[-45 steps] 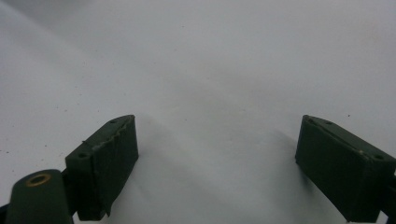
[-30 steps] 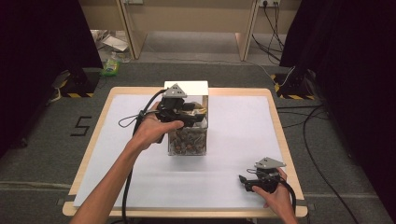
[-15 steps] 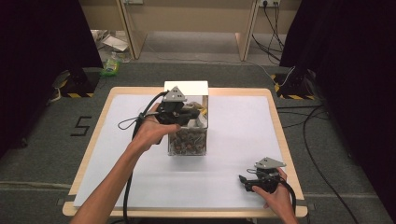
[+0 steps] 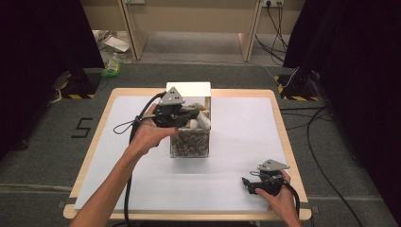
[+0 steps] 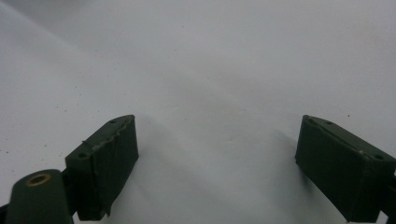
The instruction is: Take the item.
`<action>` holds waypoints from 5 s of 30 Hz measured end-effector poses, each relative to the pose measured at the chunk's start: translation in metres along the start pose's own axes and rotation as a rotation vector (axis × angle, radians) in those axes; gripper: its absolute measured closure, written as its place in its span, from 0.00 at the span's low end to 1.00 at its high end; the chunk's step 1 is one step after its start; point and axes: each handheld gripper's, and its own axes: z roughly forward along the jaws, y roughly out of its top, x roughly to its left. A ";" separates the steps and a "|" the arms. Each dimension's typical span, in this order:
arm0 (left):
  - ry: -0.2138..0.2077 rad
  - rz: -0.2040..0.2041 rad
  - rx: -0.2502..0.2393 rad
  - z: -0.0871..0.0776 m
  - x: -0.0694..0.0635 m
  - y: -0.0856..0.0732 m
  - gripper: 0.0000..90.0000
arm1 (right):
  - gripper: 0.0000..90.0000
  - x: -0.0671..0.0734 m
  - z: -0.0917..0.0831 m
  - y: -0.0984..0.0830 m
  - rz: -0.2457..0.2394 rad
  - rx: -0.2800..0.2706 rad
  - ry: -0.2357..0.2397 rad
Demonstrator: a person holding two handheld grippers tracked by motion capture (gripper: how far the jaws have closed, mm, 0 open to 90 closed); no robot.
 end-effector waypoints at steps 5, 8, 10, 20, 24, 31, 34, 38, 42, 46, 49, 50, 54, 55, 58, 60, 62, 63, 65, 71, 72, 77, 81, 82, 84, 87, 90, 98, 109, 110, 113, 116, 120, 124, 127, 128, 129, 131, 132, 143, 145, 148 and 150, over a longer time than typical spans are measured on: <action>0.006 0.002 -0.025 -0.010 0.002 0.004 0.99 | 0.15 0.000 0.000 0.000 0.000 0.000 0.000; 0.011 0.010 -0.032 -0.016 0.002 0.006 0.99 | 0.15 0.000 0.000 0.000 0.002 0.001 0.000; 0.013 0.014 -0.042 -0.019 0.002 0.008 0.99 | 0.15 0.000 0.000 0.000 -0.002 -0.001 0.000; 0.028 0.022 -0.083 -0.043 0.005 0.018 0.99 | 0.15 0.000 0.000 0.000 0.003 0.001 0.001; 0.038 0.026 -0.088 -0.050 0.008 0.020 0.99 | 0.15 0.000 0.000 0.000 0.003 0.001 0.000; 0.058 0.012 -0.125 -0.070 0.016 0.025 0.99 | 0.15 0.000 0.000 0.000 0.001 0.001 0.000; 0.071 0.010 -0.142 -0.081 0.020 0.028 0.99 | 0.15 0.000 0.000 0.000 0.005 0.001 0.001; 0.095 0.001 -0.167 -0.098 0.027 0.031 0.99 | 0.15 0.000 0.000 0.000 -0.001 0.000 0.000; 0.125 -0.013 -0.198 -0.116 0.036 0.029 0.99 | 0.15 0.001 0.000 0.000 0.007 0.001 0.001; 0.150 -0.032 -0.214 -0.126 0.045 0.023 0.99 | 0.15 0.000 0.000 0.000 0.000 0.000 0.000; 0.171 -0.057 -0.222 -0.131 0.054 0.016 0.99 | 0.15 0.000 0.000 0.000 0.003 0.001 0.000; 0.176 -0.062 -0.224 -0.132 0.056 0.015 0.99 | 0.15 0.000 0.000 0.000 -0.001 -0.001 0.000; 0.202 -0.090 -0.232 -0.136 0.067 0.007 0.99 | 0.15 0.000 0.000 0.000 0.001 0.000 0.000; 0.215 -0.095 -0.228 -0.137 0.071 0.004 0.99 | 0.15 0.000 0.000 0.000 0.001 0.000 0.000; 0.233 -0.104 -0.214 -0.136 0.078 -0.002 0.99 | 0.15 0.001 0.000 0.000 0.007 0.001 0.000; 0.254 -0.106 -0.202 -0.134 0.084 -0.008 0.99 | 0.15 0.000 0.000 0.000 0.002 0.001 0.000; 0.267 -0.101 -0.193 -0.132 0.087 -0.013 0.99 | 0.15 0.000 0.000 0.000 0.004 0.001 0.000; 0.270 -0.101 -0.188 -0.131 0.089 -0.015 0.99 | 0.15 0.000 0.000 0.000 0.002 0.000 0.000; 0.281 -0.104 -0.181 -0.128 0.092 -0.019 0.99 | 0.15 0.000 0.000 0.000 0.000 0.000 0.000; 0.292 -0.122 -0.166 -0.117 0.099 -0.030 0.99 | 0.15 0.000 0.000 0.000 0.004 0.001 0.000; 0.295 -0.126 -0.165 -0.115 0.101 -0.031 0.99 | 0.15 0.001 0.000 0.000 0.006 0.001 0.000; 0.303 -0.162 -0.154 -0.105 0.109 -0.042 0.99 | 0.15 0.000 0.000 0.000 0.002 0.000 0.000; 0.308 -0.184 -0.134 -0.096 0.114 -0.050 0.99 | 0.15 0.000 0.000 0.000 0.001 0.000 0.000; 0.307 -0.187 -0.131 -0.094 0.115 -0.052 0.99 | 0.15 0.000 0.000 0.000 0.002 0.000 0.000; 0.309 -0.194 -0.119 -0.089 0.117 -0.055 0.99 | 0.15 0.000 0.000 0.000 0.005 0.001 0.000; 0.313 -0.200 -0.100 -0.081 0.119 -0.059 0.99 | 0.15 0.000 0.000 0.000 -0.001 0.000 0.000; 0.318 -0.205 -0.084 -0.075 0.122 -0.063 0.99 | 0.15 0.001 0.000 0.000 0.005 0.002 0.000; 0.332 -0.213 -0.052 -0.065 0.125 -0.071 0.99 | 0.15 0.001 0.000 0.000 0.007 0.002 0.000; 0.349 -0.230 -0.039 -0.054 0.130 -0.083 0.99 | 0.15 0.001 0.000 0.000 0.008 0.002 0.000; 0.351 -0.232 -0.039 -0.053 0.131 -0.084 0.99 | 0.15 0.000 0.000 0.000 0.004 0.001 0.000; 0.353 -0.241 -0.033 -0.049 0.133 -0.088 0.99 | 0.15 0.000 0.000 0.000 0.001 0.000 0.000; 0.356 -0.246 -0.027 -0.046 0.135 -0.092 0.99 | 0.15 0.000 0.000 0.000 0.003 0.001 0.000; 0.365 -0.246 -0.025 -0.042 0.136 -0.096 0.99 | 0.15 0.000 0.000 0.000 0.002 0.000 0.000; 0.370 -0.248 -0.022 -0.037 0.136 -0.102 0.99 | 0.15 0.000 0.000 0.000 0.001 0.000 0.000; 0.372 -0.255 -0.015 -0.033 0.138 -0.109 0.99 | 0.15 0.000 0.000 0.000 -0.002 0.000 0.001; 0.371 -0.258 -0.014 -0.032 0.138 -0.111 0.99 | 0.15 0.000 0.000 0.000 -0.003 -0.001 0.001; 0.371 -0.257 -0.011 -0.031 0.138 -0.113 0.99 | 0.15 0.000 0.000 0.000 0.004 0.001 0.000; 0.371 -0.256 -0.002 -0.028 0.138 -0.115 0.99 | 0.15 0.000 0.000 0.000 0.001 0.000 0.000; 0.374 -0.259 -0.001 -0.027 0.139 -0.117 0.99 | 0.15 0.000 0.000 0.000 -0.003 -0.001 0.000; 0.387 -0.250 0.031 -0.020 0.139 -0.123 0.99 | 0.15 0.000 0.000 0.000 -0.005 -0.002 0.000; 0.391 -0.250 0.041 -0.019 0.140 -0.124 0.99 | 0.15 0.000 0.000 0.000 0.004 0.001 0.000; 0.394 -0.259 0.046 -0.018 0.141 -0.127 0.99 | 0.15 0.000 0.000 0.000 0.005 0.002 0.000; 0.397 -0.260 0.050 -0.017 0.141 -0.128 0.99 | 0.15 0.000 0.000 0.000 0.001 0.001 0.000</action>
